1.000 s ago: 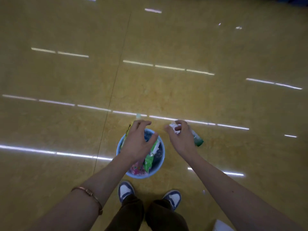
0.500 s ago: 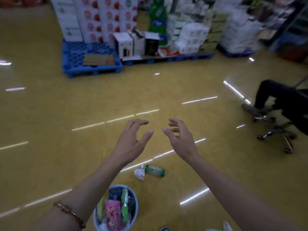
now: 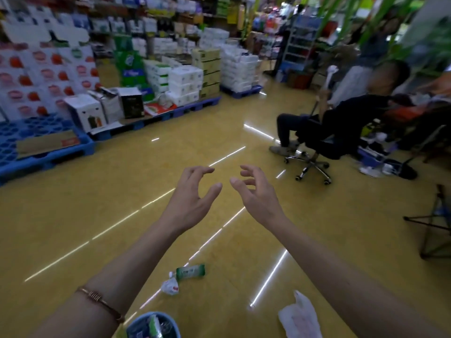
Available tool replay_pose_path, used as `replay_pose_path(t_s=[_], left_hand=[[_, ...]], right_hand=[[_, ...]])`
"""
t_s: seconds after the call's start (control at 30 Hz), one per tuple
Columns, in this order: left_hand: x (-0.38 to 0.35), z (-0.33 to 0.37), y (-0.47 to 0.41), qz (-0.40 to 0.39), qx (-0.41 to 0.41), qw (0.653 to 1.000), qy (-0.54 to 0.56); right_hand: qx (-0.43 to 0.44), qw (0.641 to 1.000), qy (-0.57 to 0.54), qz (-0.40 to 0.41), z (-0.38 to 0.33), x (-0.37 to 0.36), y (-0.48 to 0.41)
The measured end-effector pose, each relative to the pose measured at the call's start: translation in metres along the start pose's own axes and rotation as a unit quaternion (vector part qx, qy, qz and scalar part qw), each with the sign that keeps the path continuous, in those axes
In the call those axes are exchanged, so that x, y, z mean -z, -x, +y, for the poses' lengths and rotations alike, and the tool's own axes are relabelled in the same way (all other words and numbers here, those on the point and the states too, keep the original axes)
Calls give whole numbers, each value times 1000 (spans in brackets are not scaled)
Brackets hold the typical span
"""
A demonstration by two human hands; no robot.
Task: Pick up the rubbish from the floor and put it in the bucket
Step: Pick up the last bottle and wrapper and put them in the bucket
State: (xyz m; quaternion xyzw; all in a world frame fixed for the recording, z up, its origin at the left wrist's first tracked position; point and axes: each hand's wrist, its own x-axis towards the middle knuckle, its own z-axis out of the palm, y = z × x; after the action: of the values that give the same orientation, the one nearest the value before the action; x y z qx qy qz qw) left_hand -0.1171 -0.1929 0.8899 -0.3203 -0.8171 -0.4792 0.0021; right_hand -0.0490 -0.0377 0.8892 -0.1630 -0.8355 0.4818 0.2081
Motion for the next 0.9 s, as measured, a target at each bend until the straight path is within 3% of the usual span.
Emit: replay_pose_path(t_s=[0.43, 0.9], left_hand=[[-90, 76, -10, -68, -86, 994, 28], [-225, 134, -16, -107, -75, 991, 40]], right_hand=[[-33, 994, 21, 98, 29, 121, 39], [-73, 991, 63, 94, 114, 238, 51]])
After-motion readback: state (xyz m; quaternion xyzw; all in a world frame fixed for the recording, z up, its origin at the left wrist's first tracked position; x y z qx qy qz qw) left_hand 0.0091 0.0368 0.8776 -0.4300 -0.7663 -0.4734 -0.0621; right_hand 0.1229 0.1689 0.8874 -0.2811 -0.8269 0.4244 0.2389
